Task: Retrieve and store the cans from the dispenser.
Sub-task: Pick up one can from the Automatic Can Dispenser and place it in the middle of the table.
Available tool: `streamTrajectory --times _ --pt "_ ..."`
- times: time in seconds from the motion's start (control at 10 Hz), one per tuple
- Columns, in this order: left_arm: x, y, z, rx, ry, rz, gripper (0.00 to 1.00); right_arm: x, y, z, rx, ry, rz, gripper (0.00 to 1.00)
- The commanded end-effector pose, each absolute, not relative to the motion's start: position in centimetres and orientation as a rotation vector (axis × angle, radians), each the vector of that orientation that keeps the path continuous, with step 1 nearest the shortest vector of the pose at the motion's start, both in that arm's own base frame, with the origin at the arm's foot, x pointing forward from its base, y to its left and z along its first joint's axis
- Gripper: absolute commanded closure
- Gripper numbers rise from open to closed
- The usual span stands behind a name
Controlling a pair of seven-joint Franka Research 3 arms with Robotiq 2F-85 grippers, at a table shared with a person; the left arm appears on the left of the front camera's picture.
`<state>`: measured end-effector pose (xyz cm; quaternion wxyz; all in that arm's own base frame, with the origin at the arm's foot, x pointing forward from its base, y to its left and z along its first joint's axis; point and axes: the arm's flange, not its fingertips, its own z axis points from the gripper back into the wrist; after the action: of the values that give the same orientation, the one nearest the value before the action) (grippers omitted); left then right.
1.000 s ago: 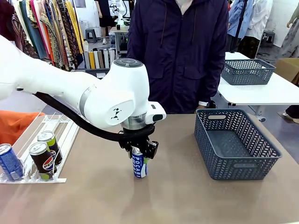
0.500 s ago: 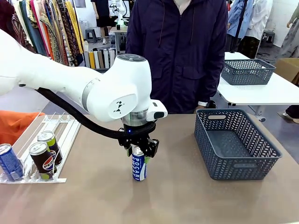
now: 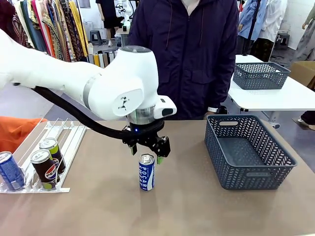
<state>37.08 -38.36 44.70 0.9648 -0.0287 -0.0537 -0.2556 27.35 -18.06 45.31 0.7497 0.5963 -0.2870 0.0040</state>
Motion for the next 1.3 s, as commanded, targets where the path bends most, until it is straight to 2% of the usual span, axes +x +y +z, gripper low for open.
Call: streamTrajectory --times 0.0,0.3,0.6,0.9,1.2 --pt "34.8 -34.6 49.6 -0.103 -0.116 -0.516 0.0 27.7 -18.0 45.7 1.318 -0.662 0.018 0.0" --pt "33.2 -23.8 56.2 -0.319 -0.128 -0.457 0.0 27.7 -18.0 45.7 1.318 -0.662 0.018 0.0" --pt "33.0 -6.5 59.2 -0.69 -0.025 -0.4 0.0 27.7 -18.0 45.7 1.318 -0.662 0.018 0.0" --pt "30.4 7.7 56.7 -0.967 -0.086 -0.132 0.0 27.7 -18.0 45.7 1.318 -0.662 0.018 0.0" --pt "29.1 17.2 52.4 -1.241 -0.159 0.075 0.0 27.7 -18.0 45.7 1.318 -0.662 0.018 0.0"
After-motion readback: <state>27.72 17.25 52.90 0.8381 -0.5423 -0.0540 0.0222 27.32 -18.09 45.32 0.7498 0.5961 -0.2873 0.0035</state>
